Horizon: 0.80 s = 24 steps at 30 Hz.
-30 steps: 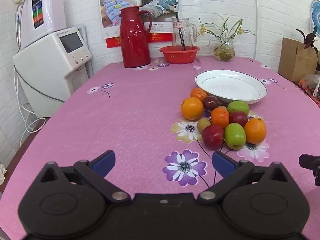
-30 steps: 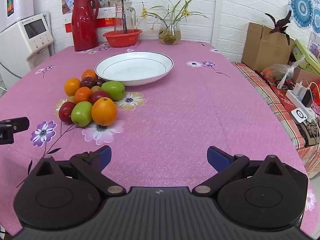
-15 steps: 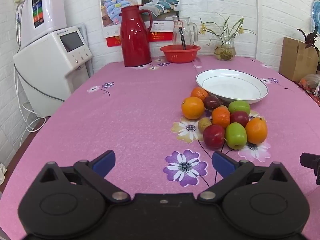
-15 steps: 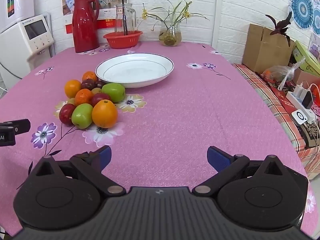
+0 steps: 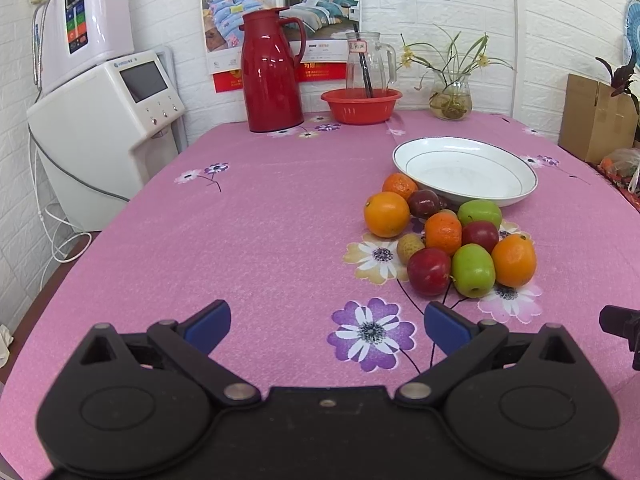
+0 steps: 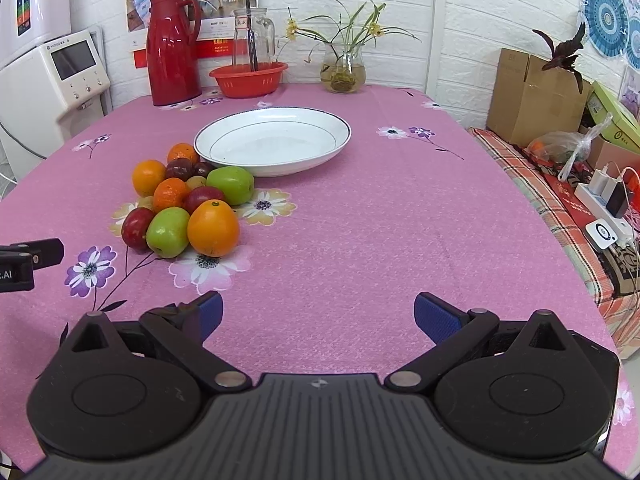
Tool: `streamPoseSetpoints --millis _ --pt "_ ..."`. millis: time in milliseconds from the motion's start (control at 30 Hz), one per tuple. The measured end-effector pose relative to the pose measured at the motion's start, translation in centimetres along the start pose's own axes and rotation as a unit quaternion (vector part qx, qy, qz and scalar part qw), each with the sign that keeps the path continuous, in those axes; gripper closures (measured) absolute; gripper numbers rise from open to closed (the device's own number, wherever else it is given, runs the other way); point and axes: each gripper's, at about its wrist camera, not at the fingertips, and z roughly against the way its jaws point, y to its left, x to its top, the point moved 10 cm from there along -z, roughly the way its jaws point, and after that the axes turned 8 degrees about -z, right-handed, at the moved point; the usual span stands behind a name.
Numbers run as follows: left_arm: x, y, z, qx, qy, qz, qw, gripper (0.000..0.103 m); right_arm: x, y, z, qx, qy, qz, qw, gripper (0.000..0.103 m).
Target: Organize fruits
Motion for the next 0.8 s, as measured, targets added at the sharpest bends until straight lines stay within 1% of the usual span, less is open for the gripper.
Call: streamPoseSetpoints --millis 800 --pt "0.00 0.00 -0.03 0.000 0.001 0.001 1.0000 0.000 -0.03 0.43 -0.13 0.002 -0.001 0.000 1.000 0.000"
